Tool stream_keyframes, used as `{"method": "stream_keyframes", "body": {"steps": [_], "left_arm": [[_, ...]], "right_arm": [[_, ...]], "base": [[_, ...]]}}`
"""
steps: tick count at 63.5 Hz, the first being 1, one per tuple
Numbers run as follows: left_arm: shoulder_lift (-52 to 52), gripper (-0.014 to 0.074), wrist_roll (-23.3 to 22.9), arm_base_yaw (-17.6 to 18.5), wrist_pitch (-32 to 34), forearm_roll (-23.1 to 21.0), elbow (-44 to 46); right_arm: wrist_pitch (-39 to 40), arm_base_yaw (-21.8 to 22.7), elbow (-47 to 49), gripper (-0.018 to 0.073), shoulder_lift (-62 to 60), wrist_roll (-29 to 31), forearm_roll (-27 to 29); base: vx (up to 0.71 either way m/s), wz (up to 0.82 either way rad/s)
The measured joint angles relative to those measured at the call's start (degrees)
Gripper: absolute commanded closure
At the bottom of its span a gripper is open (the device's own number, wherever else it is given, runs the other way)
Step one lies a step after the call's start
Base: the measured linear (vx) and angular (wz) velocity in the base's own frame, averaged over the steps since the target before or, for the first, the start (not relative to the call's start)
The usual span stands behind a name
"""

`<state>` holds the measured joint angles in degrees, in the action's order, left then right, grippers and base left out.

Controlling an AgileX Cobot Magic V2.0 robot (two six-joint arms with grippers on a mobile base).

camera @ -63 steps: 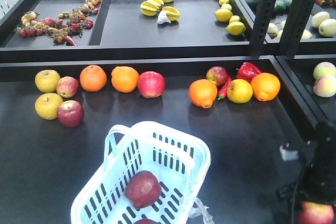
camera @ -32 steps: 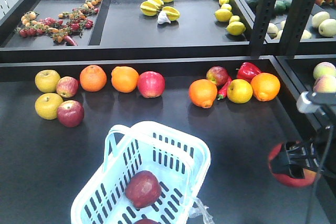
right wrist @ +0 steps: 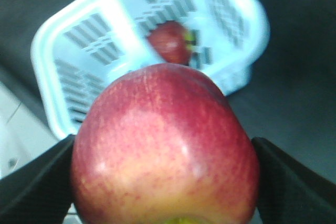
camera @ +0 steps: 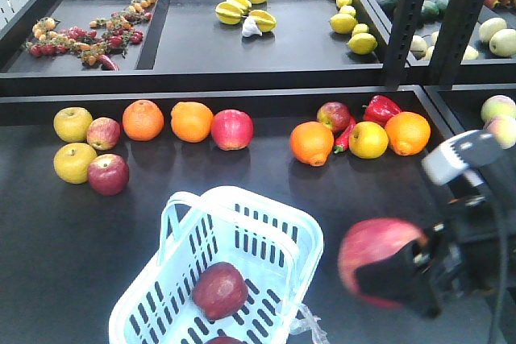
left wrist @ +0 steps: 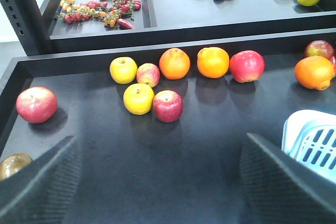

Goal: Pick three apples into basket with both arms
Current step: 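Carry the apple into the basket and open the right gripper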

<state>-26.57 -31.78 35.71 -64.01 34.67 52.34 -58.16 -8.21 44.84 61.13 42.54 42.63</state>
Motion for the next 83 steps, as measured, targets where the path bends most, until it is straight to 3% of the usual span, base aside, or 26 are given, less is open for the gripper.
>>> {"method": "stream_keyframes", "body": {"steps": [11,24,37,62,83], "left_arm": [[0.0,0.0011,0.0,0.0,0.0,0.0,0.0],[0.0,0.0011,0.0,0.0,0.0,0.0,0.0],[0.0,0.0011,0.0,0.0,0.0,0.0,0.0],[0.0,0.0011,0.0,0.0,0.0,0.0,0.0],[0.0,0.0011,0.0,0.0,0.0,0.0,0.0]], "right_arm": [[7.0,-12.0,0.0,0.0253,1.8,0.7,0.1],[22.6,-25.9,0.0,0.0253,9.1,0.8,1.0],[35.8,-35.0,0.6,0.0216,18.9,0.9,2.3],[40.9,-37.2,3.0,-0.0124,28.0,1.3,3.3],[41.1,-37.3,3.1,-0.0109,28.0,1.0,3.5]], "base": [[0.00,0.00],[0.00,0.00],[0.00,0.00],[0.00,0.00],[0.00,0.00]]}}
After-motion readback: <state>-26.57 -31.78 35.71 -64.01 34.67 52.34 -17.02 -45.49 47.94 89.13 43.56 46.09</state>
